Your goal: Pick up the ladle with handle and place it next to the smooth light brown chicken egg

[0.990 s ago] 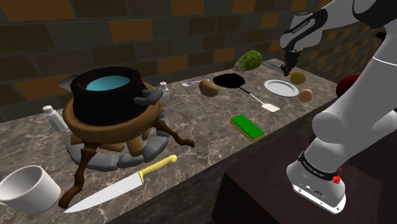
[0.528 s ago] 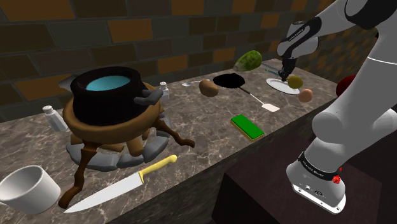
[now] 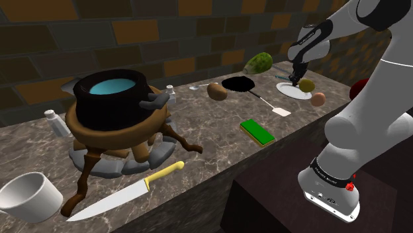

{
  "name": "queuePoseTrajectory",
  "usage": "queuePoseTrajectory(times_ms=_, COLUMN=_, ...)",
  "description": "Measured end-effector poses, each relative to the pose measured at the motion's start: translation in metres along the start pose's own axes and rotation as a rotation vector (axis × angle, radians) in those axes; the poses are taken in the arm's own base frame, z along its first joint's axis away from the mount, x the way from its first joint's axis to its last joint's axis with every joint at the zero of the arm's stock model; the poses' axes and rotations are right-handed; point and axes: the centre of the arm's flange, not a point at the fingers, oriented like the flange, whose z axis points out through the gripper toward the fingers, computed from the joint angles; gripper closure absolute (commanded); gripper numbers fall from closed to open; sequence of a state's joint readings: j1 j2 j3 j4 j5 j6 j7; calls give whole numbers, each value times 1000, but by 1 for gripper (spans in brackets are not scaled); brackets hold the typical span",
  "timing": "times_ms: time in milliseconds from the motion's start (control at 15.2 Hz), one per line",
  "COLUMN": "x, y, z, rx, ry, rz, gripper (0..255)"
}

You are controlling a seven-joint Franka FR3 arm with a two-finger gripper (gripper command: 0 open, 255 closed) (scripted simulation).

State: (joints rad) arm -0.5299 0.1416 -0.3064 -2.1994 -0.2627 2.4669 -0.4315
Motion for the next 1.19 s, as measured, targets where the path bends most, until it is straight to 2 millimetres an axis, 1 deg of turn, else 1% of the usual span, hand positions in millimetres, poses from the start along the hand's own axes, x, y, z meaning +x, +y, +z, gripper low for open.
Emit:
queuePoseTrajectory(times_ms=66, x=0, y=0, z=0, rx=0, ry=0, rz=0, gripper=0)
queuePoseTrajectory(times_ms=462, x=-1, y=0, z=1, rx=1, ry=-2, rz=1, gripper=0)
queuePoseTrajectory(times_ms=528, x=-1, y=0, z=-4, rx=1, ry=-2, rz=0, gripper=0)
queuePoseTrajectory(times_ms=726, x=0, y=2, z=-38, rx=1, ry=-1, rz=1, gripper=0)
queuePoseTrajectory(times_ms=792, x=0, y=2, z=-44, rx=1, ry=-1, rz=1, gripper=0)
queuePoseTrajectory(times_ms=924, x=0, y=1, z=-48, rx=1, ry=-1, rz=1, gripper=0)
queuePoseTrajectory(times_ms=1188, x=-1, y=0, z=-49, rx=1, ry=-2, rz=1, gripper=0)
